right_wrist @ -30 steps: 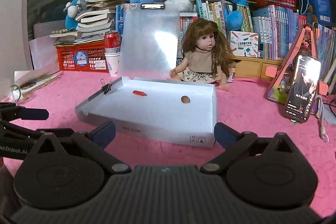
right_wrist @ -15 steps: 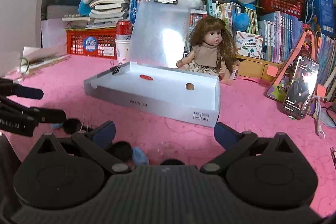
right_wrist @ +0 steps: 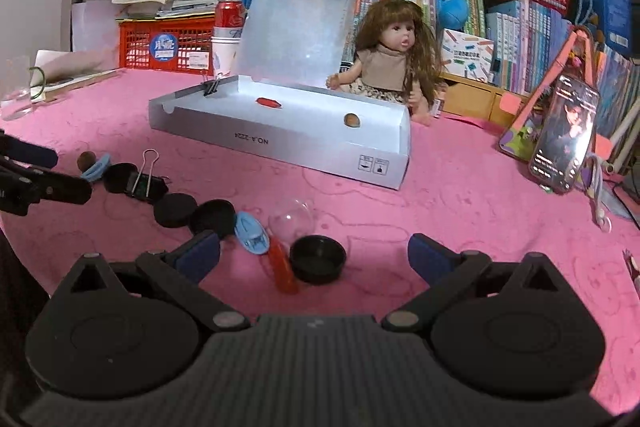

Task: Organize rigid objects
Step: 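Withdraw both open tools from the box back toward the remaining items, then grasp the light blue clip with the left tool while the right tool grasps a black round lid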

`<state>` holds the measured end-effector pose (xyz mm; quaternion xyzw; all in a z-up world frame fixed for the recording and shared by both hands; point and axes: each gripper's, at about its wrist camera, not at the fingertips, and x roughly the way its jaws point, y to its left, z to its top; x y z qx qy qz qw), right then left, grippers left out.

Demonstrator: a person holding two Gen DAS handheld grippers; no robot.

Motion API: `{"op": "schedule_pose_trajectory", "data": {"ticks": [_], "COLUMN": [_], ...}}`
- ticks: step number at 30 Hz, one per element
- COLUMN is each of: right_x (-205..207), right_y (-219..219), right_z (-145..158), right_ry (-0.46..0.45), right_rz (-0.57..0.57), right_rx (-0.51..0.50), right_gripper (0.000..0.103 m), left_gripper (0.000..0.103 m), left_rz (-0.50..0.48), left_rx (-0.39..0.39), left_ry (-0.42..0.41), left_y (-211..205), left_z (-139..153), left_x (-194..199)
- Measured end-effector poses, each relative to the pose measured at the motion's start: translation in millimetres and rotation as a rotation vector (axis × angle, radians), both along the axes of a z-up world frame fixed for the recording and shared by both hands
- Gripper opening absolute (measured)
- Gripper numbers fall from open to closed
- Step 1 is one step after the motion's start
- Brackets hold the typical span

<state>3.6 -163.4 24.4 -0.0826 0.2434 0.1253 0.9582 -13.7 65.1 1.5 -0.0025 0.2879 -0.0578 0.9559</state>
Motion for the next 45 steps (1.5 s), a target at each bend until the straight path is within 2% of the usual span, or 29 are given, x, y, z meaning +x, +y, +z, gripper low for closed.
{"op": "schedule_pose_trajectory", "data": {"ticks": [2, 5, 7, 10, 14, 17, 23, 28, 45], "right_x": [-1, -3, -5, -7, -3, -2, -4, 0, 9], "right_y": [-3, -9, -13, -20, -25, -23, -14, -13, -1], "right_z": [-1, 0, 2, 6, 7, 4, 2, 2, -7], "right_ry": [0.002, 0.011, 0.006, -0.023, -0.014, 0.007, 0.012, 0.017, 0.051], "right_rz": [-0.007, -0.016, -0.030, -0.064, -0.100, -0.090, -0.058, -0.076, -0.050], "right_rx": [0.010, 0.034, 0.056, 0.083, 0.089, 0.076, 0.048, 0.033, 0.013], "right_gripper": [0.103, 0.100, 0.094, 0.083, 0.060, 0.051, 0.050, 0.050, 0.052], "left_gripper": [0.073, 0.063, 0.048, 0.041, 0.039, 0.036, 0.029, 0.022, 0.022], "left_rz": [-0.005, -0.006, -0.001, 0.005, 0.000, -0.002, -0.004, 0.010, 0.025], "left_rx": [0.001, 0.001, -0.011, -0.029, -0.006, -0.010, -0.010, -0.014, -0.014], "left_ry": [-0.003, -0.007, -0.005, -0.016, -0.051, -0.040, -0.016, -0.008, 0.000], "left_y": [-1, -2, -1, 0, -3, -5, -8, -7, -5], "left_z": [0, 1, 1, 5, 10, 9, 3, 1, -1], "left_x": [-2, -2, -2, -2, -1, 3, 11, 16, 20]}}
